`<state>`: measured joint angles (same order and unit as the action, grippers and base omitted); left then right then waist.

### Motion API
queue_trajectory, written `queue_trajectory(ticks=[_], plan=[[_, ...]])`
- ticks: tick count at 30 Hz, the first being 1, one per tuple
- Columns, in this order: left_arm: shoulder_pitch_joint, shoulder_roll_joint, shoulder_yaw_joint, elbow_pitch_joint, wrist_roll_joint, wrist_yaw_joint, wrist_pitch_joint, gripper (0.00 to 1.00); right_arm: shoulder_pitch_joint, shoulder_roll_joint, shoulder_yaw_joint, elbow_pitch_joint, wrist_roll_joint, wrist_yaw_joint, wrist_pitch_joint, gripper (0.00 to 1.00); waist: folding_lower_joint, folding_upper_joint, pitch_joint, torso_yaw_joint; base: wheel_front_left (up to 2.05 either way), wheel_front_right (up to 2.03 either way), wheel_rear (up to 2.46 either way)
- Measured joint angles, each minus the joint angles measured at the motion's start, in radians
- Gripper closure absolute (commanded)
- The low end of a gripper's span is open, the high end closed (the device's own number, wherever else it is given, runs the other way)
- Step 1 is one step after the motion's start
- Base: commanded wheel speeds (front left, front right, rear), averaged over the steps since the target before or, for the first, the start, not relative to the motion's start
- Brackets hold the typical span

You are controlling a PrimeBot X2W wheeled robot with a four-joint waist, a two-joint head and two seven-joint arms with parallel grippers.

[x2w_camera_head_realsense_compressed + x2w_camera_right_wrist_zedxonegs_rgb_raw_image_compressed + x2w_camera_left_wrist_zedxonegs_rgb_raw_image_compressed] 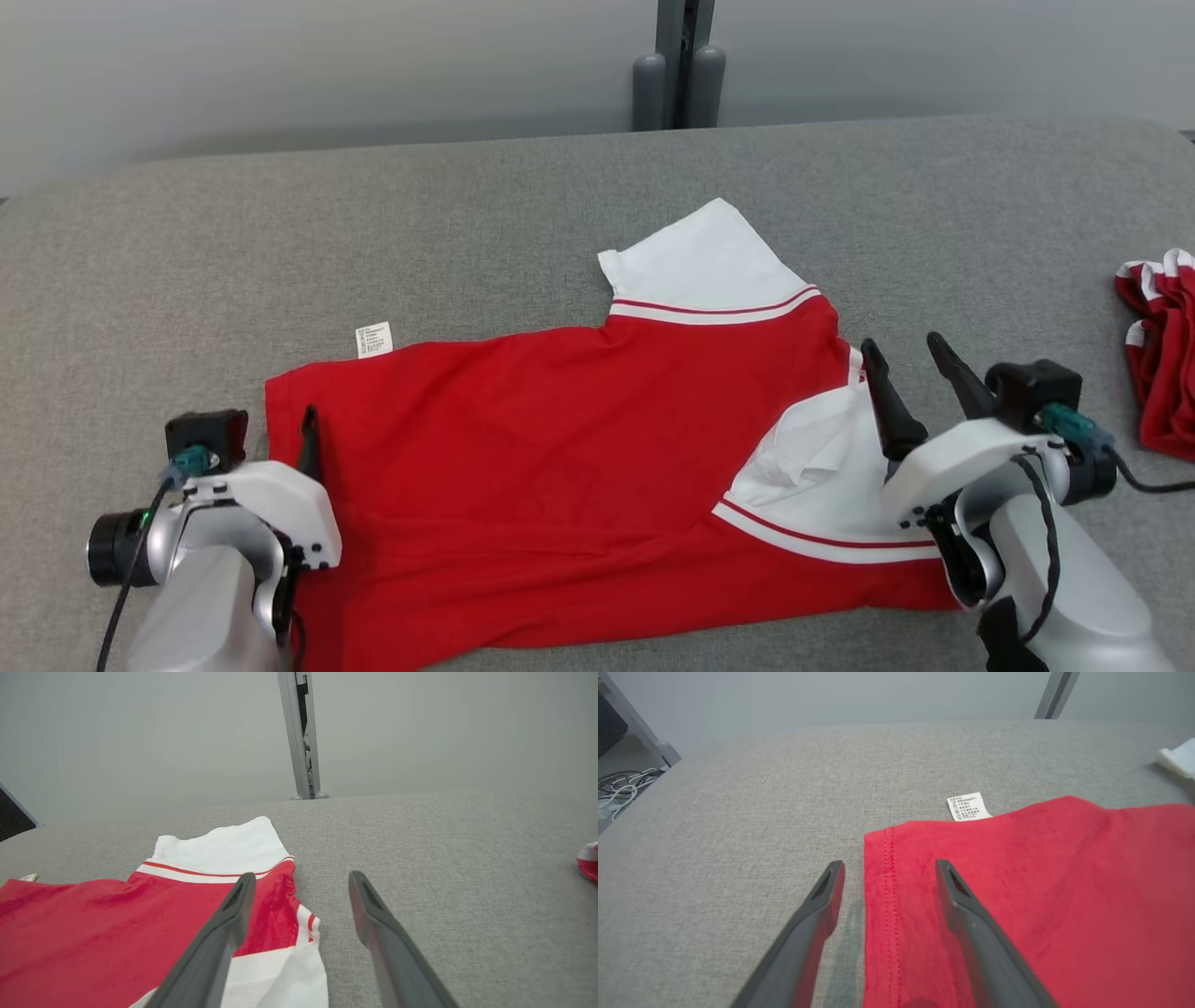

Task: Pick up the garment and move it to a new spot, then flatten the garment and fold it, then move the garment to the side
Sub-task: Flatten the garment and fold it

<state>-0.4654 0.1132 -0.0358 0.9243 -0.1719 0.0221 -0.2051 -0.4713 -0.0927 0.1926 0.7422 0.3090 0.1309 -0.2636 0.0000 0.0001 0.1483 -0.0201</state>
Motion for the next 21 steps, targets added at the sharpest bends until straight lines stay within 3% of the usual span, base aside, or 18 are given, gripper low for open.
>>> queue_trajectory(ticks=[7,13,14,15,16,18,21], plan=[[-0.155,0.026,-0.016,0.124,-0.004,-0.029,0.106,0.0,-0.184,-0.03,0.091,0.084,0.005,0.0,0.066,0.0,0.0,0.0,0.061,-0.003,0.0,0.0,0.0],[-0.237,0.008,-0.042,0.188,-0.004,-0.043,0.135,0.0,-0.349,-0.051,0.167,0.157,0.039,0.0,0.199,0.0,0.0,0.0,0.109,0.014,0.0,0.0,0.0],[-0.247,0.003,-0.046,0.195,-0.004,-0.048,0.136,0.06,-0.374,-0.053,0.18,0.171,0.048,0.0,0.227,0.0,0.0,-0.0001,0.116,0.02,0.0,0.0,0.0],[-0.258,-0.001,-0.052,0.204,-0.003,-0.049,0.135,0.19,-0.397,-0.06,0.201,0.183,0.047,0.0,0.252,0.0,0.0,0.0,0.121,0.027,0.0,0.0,0.0],[-0.269,-0.005,-0.058,0.211,-0.002,-0.049,0.135,0.52,-0.418,-0.067,0.212,0.192,0.049,0.0,0.266,0.0,0.0,0.0,0.127,0.035,0.0,0.0,0.0],[-0.288,-0.02,-0.071,0.221,0.0,-0.052,0.131,1.0,-0.464,-0.077,0.229,0.216,0.061,0.0,0.299,0.0,0.0,0.0,0.138,0.051,0.0,0.0,0.0],[-0.315,-0.039,-0.092,0.231,0.004,-0.061,0.113,1.0,-0.528,-0.084,0.247,0.249,0.08,0.0,0.337,0.0,0.0,0.0,0.158,0.076,0.0,0.0,0.0]])
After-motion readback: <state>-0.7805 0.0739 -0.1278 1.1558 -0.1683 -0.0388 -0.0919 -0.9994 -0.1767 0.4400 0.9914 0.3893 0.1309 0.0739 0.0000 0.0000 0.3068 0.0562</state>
